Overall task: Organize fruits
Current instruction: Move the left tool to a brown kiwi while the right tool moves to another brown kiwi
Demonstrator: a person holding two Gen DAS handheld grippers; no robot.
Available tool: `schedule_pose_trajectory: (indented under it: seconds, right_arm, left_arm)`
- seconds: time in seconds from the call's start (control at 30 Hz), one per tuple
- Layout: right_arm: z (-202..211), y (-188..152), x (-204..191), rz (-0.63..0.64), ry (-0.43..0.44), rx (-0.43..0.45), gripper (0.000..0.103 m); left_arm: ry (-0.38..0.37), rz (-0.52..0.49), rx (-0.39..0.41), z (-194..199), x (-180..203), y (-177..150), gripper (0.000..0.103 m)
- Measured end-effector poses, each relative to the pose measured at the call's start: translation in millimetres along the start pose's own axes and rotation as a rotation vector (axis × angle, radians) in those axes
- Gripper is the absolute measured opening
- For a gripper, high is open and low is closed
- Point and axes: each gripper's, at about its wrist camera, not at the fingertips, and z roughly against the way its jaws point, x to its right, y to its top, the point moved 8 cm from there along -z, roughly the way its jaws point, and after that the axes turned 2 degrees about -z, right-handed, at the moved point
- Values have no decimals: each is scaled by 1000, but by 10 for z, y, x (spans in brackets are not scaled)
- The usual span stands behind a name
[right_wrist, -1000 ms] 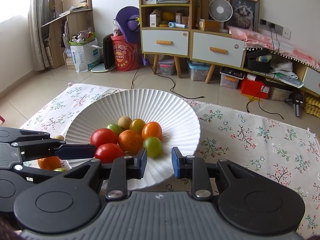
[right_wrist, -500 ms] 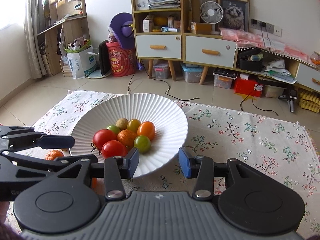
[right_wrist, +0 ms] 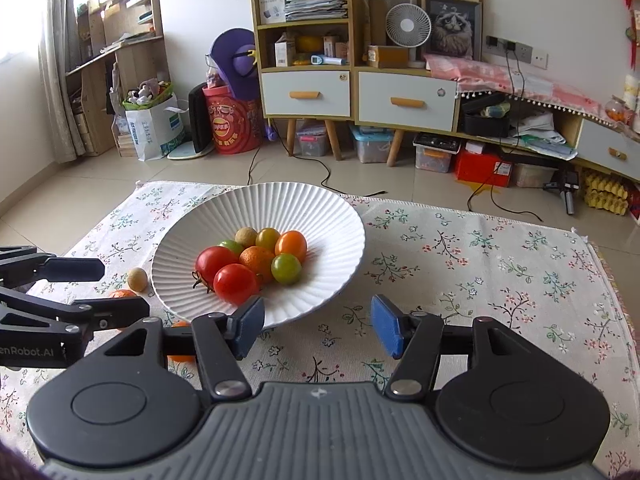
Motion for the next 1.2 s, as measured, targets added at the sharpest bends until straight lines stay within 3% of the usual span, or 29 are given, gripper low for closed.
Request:
schedule_pose_trajectory:
  seconds: [0.33,0.4,0.53,0.6,0.8,1.0,1.2]
  right_arm:
    - [52,-163,-125,-14,15,-24,72]
    - [46,-232,-141,-32,26,-32,74]
    - [28,-322,-188,-57,42,-53,78]
    - [32,-341,-226,-62,50,-50,86]
    - [8,-399,-334,-29,51,-32,93]
    - [-50,-491,-365,-4,42,-46,95]
    - [-76,-579,-423,27,41,-62,96]
  left_arm:
    - [-5,18,-19,59,-65,-133,88]
    - [4,22,-10,84,-91,-177,95]
    - [4,24,-20,94,-126,-233,95]
    - [13,26,-23,93,-161,-262,99]
    - [40,35,-62,37,-300,-414,99]
    - [85,36,-84,-42,-462,-518,99]
    - [71,57,-139,-112,-481,-656,99]
